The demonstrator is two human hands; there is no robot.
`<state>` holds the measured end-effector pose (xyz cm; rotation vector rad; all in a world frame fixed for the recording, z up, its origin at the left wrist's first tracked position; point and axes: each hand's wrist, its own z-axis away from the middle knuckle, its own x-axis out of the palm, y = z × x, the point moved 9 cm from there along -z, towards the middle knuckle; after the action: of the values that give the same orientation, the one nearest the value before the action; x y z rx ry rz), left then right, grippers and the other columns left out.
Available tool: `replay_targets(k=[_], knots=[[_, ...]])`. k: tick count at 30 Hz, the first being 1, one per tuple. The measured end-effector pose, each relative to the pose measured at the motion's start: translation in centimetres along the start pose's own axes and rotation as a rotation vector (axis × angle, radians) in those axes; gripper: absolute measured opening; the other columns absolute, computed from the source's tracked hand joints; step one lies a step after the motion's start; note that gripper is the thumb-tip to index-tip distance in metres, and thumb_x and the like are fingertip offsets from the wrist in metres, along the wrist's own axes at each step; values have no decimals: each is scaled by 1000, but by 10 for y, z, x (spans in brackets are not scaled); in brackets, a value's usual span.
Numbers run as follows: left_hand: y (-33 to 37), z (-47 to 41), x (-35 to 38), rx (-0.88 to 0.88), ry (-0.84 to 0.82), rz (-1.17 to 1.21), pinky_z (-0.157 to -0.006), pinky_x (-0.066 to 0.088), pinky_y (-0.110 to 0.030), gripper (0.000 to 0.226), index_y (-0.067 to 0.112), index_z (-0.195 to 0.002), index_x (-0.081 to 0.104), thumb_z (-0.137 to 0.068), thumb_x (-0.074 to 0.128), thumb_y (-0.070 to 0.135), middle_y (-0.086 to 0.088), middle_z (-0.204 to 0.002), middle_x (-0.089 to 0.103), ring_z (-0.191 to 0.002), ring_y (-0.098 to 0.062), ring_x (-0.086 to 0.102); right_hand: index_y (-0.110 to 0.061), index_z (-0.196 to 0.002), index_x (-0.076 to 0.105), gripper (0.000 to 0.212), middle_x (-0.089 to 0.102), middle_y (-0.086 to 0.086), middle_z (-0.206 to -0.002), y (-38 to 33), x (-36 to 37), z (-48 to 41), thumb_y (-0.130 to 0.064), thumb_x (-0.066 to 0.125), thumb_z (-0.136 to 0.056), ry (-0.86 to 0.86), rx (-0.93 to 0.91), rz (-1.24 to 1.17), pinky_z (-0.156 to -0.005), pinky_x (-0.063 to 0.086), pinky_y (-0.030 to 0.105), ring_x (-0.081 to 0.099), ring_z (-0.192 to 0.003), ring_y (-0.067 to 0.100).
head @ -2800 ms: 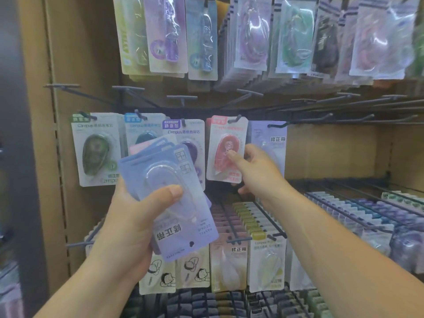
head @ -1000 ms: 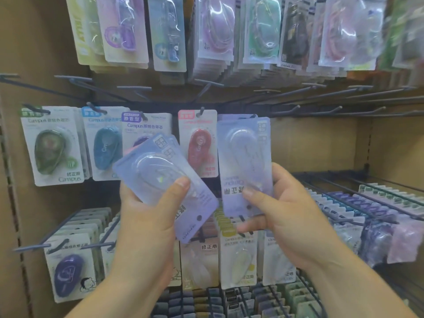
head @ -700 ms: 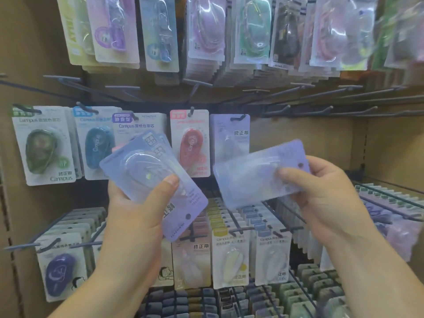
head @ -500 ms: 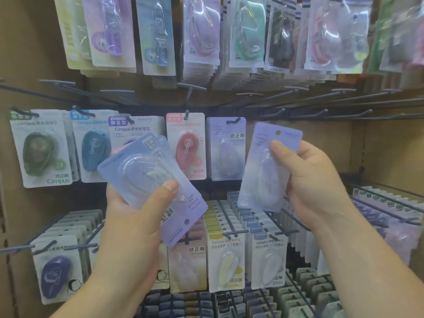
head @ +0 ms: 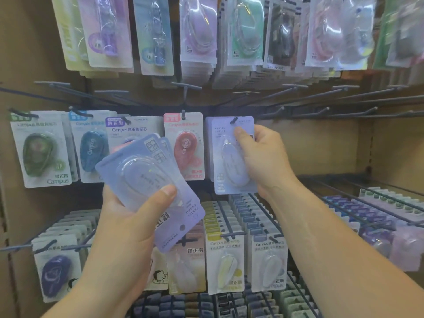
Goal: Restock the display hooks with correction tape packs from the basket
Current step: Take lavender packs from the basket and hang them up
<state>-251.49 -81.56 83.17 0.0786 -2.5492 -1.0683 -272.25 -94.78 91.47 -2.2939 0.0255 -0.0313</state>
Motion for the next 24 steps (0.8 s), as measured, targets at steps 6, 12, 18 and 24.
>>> replay_targets(k=[6, 12, 18, 24], knots=[[-5, -1, 0, -16, -46, 1, -70, 61, -31, 82, 26, -146, 53, -70, 84, 30, -2, -120, 72, -108, -21, 72, -20, -55, 40, 55, 44, -17, -37, 13, -3, -14, -39, 66, -99, 62, 55, 130, -45, 29, 21, 41, -36, 3], [-6, 0, 0, -16, -58, 3, -69, 61, -29, 65, 24, -140, 57, -77, 74, 26, -3, -118, 73, -105, -22, 73, -19, -56, 41, 55, 43, -8, -49, 15, 3, -26, -46, 64, -98, 90, 86, 296, -35, 24, 10, 46, -36, 1], [-5, 2, 1, -25, -81, 3, -75, 64, -38, 68, 28, -143, 56, -77, 73, 24, -7, -119, 73, -107, -26, 74, -21, -67, 50, 43, 48, -9, -62, 20, 0, -30, -47, 66, -96, 98, 77, 364, -54, 33, 24, 45, -56, 9], [-8, 1, 3, -54, -109, 11, -72, 62, -30, 63, 30, -139, 60, -78, 72, 28, -4, -119, 75, -104, -20, 74, -20, -94, 63, 25, 60, -10, -82, -2, -29, 16, -44, 70, -93, 178, -59, 181, -61, 39, 19, 53, -72, 5]])
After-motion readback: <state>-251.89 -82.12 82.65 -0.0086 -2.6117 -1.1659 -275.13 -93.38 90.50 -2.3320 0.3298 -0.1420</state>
